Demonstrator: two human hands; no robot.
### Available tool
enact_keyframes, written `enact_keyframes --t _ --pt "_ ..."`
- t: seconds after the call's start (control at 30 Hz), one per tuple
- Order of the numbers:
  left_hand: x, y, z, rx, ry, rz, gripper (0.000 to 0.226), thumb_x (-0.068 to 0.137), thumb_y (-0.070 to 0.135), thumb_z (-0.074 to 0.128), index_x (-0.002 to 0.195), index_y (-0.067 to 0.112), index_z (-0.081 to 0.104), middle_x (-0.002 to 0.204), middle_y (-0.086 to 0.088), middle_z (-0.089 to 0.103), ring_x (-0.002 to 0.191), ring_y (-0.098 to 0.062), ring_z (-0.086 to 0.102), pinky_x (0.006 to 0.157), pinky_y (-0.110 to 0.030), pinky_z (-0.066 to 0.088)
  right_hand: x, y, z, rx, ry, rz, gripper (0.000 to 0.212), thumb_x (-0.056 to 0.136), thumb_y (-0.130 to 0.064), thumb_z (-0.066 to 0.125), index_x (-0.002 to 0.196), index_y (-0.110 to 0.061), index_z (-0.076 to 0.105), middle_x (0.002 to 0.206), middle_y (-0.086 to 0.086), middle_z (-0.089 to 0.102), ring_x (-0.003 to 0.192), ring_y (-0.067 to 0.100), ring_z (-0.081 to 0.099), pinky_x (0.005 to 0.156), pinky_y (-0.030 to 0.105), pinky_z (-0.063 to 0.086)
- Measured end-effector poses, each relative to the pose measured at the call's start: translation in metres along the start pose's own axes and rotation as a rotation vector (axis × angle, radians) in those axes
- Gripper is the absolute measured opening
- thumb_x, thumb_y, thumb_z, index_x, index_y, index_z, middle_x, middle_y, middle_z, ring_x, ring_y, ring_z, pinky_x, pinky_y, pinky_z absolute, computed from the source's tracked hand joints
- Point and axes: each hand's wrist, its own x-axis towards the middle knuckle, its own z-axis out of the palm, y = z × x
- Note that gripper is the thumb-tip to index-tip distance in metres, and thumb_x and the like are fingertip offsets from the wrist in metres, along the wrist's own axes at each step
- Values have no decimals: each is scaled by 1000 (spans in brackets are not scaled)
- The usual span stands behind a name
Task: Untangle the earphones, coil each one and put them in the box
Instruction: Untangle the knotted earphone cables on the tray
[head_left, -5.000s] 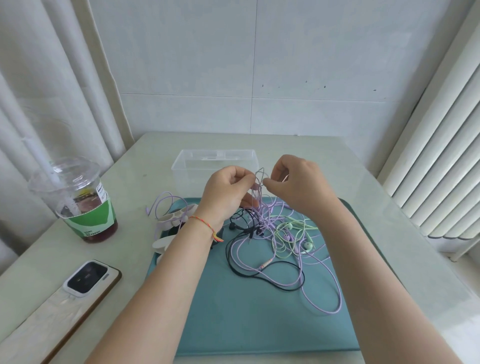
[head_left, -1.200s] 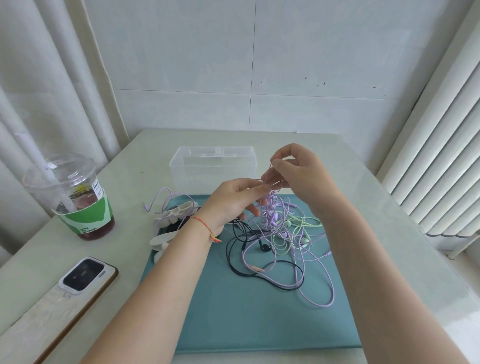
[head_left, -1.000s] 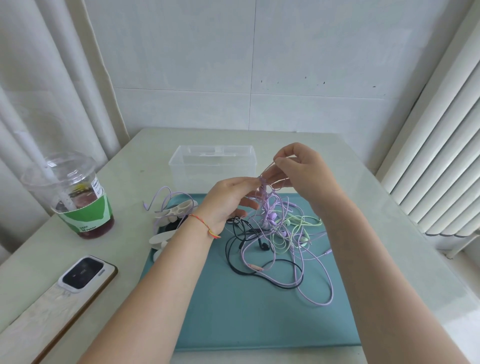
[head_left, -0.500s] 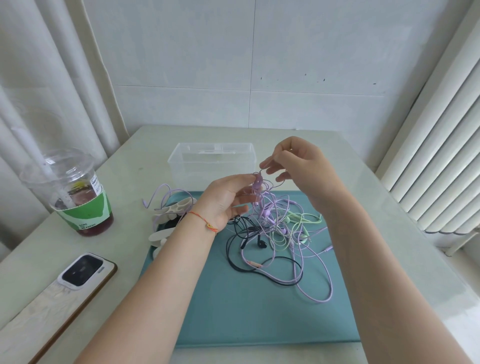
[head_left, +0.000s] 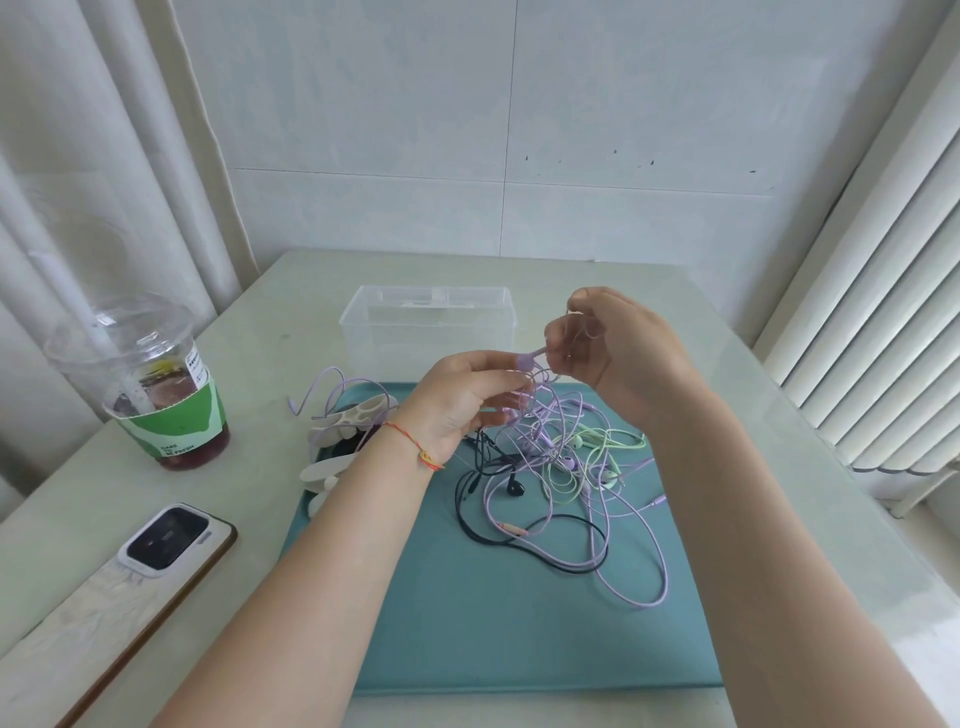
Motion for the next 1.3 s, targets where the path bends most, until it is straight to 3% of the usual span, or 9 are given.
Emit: enact_keyframes --t 0.2,0.33,0.5,0.57,0.67,0.83,0.97,1.17,1.3 --pt "-1 8 -8 262 210 -20 28 83 4 49 72 15 72 63 1 63 49 -8 51 45 -19 32 4 -3 -7 -184 158 -192 15 95 -7 40 85 -17 46 66 3 66 70 21 64 70 33 44" --pt "-2 13 -16 428 362 17 27 79 8 50 60 12 69 58 1 62 48 -11 50 40 -17 39 6 -8 -14 -126 233 -196 16 94 -6 41 85 -17 47 61 1 61 64 24 58 65 32 49" --pt "5 10 -22 328 313 22 37 91 25 48 57 16 57 48 5 56 67 -20 55 72 -29 44 4 -9 -17 -198 278 -150 14 91 -6 42 85 -16 49 66 5 48 42 14 38 43 23 35" --pt "4 7 -21 365 258 73 42 87 38 63 51 18 58 50 4 58 68 -18 57 80 -32 43 7 -5 -19 -369 284 -130 14 90 -6 44 82 -15 52 68 6 51 39 13 41 41 21 30" --pt "5 -1 -21 418 192 105 36 81 23 75 54 15 53 51 0 61 57 -16 58 73 -29 47 13 3 -25 -823 273 -93 13 88 -13 47 86 -16 59 72 3 61 51 15 45 49 24 36" --pt "5 -2 -20 317 130 144 33 85 13 71 60 12 49 59 -5 66 48 -18 55 55 -24 46 10 15 -20 -1325 -2 -82 26 90 -13 48 106 -20 68 103 -1 62 77 15 56 63 25 39" --pt "3 1 -17 281 87 155 29 89 19 68 65 12 53 62 -4 67 50 -16 56 55 -21 42 5 20 -2 -1159 -179 -250 27 85 -9 56 105 -23 68 104 -8 68 97 8 62 87 26 48" --pt "4 2 -14 193 60 111 29 91 28 66 71 10 56 63 -6 65 50 -16 54 53 -23 43 6 28 2 -1092 -139 -290 25 83 -3 55 95 -24 63 80 -1 69 69 11 58 61 19 45" --pt "5 0 -14 185 125 61 28 91 26 66 70 7 64 64 -8 65 49 -17 56 51 -23 49 8 20 -4 -1059 -17 -353 22 83 -2 60 87 -23 67 80 -1 70 75 16 64 68 25 50"
